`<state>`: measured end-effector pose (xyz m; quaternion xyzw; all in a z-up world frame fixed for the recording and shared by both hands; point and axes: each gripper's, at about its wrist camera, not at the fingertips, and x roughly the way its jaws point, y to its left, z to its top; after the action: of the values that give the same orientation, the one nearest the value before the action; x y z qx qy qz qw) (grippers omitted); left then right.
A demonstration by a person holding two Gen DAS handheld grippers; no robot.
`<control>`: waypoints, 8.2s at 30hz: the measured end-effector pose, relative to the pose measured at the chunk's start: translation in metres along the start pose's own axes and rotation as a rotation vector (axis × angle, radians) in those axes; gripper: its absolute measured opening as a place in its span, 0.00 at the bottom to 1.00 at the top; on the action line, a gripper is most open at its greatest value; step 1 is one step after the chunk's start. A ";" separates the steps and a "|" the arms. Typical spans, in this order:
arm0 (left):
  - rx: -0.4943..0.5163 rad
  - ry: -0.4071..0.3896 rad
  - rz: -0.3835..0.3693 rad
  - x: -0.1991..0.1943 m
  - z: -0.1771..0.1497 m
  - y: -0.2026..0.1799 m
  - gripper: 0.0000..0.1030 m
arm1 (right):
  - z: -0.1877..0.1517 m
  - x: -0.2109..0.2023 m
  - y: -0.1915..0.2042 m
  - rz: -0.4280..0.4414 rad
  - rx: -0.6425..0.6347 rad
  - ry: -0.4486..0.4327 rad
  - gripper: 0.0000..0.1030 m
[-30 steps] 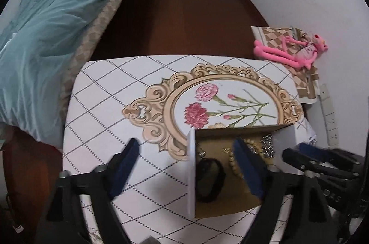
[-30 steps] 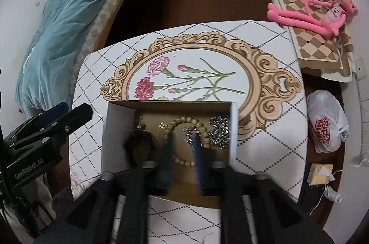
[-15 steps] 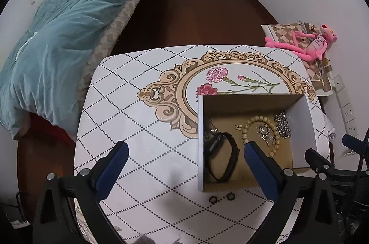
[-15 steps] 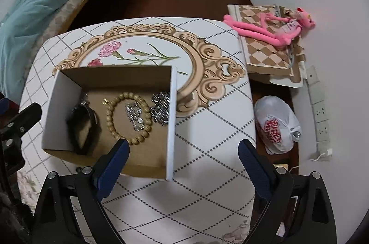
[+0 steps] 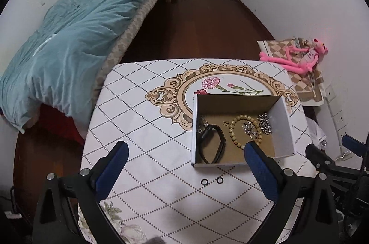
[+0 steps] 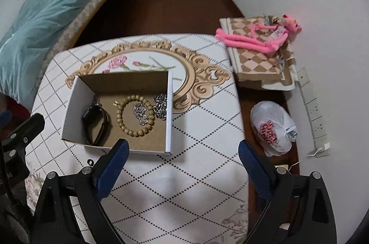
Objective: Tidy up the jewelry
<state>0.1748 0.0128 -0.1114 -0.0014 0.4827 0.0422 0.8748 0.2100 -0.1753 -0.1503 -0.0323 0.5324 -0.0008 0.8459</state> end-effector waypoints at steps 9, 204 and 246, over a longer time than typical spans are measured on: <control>-0.010 -0.085 -0.019 -0.055 -0.013 0.000 0.99 | -0.015 -0.067 -0.010 -0.028 0.017 -0.141 0.94; -0.036 -0.164 -0.050 -0.204 -0.033 0.013 1.00 | -0.054 -0.256 -0.026 -0.002 0.034 -0.306 1.00; -0.037 -0.020 0.018 -0.110 0.008 0.013 1.00 | 0.009 -0.150 -0.007 0.000 -0.018 -0.115 1.00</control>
<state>0.1221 0.0182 -0.0138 -0.0128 0.4730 0.0592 0.8790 0.1534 -0.1760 -0.0111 -0.0396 0.4831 0.0059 0.8747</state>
